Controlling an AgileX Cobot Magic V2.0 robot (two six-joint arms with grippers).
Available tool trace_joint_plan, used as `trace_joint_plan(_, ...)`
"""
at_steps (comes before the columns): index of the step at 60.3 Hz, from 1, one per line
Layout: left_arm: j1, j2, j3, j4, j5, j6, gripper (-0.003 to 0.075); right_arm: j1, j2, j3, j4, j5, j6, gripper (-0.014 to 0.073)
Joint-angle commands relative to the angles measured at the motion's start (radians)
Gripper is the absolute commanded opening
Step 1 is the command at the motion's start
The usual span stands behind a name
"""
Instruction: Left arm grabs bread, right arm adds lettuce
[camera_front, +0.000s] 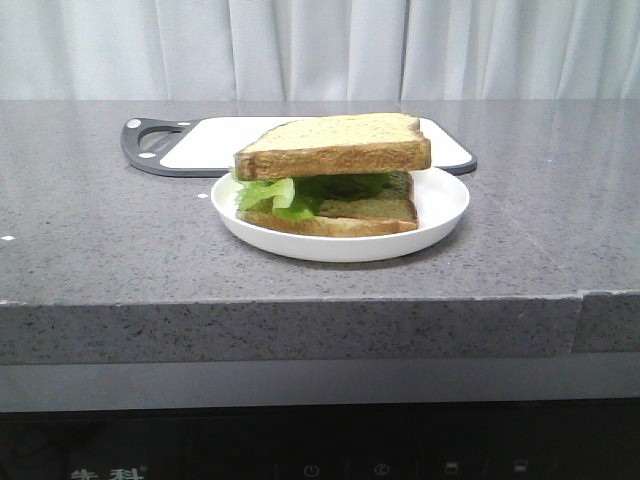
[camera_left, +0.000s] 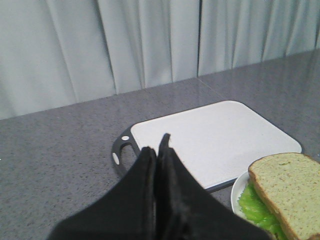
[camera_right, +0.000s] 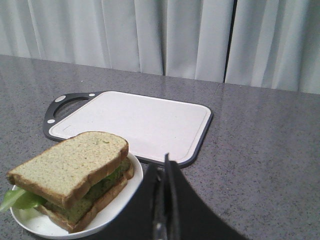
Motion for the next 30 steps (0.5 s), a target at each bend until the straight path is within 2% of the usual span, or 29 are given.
trace_joint_plan(1, -0.006, -0.151, 0.120, -0.012, -0.160, -0.003, -0.0021, -0.006, -0.054, 0.019, -0.003, -0.094, -0.004, -0.0062)
trace_joint_plan(14, -0.006, -0.524, 0.438, -0.066, -0.179, -0.003, -0.0021, -0.006, -0.185, 0.100, -0.003, -0.056, -0.004, -0.0062)
trace_joint_plan(22, -0.006, -0.644, 0.513, -0.115, -0.183, -0.003, -0.0021, -0.006, -0.189, 0.101, -0.003, -0.014, -0.004, -0.0062)
trace_joint_plan(30, -0.006, -0.655, 0.513, -0.115, -0.184, -0.003, -0.0021, -0.006, -0.189, 0.101, -0.003, -0.034, -0.004, -0.0062)
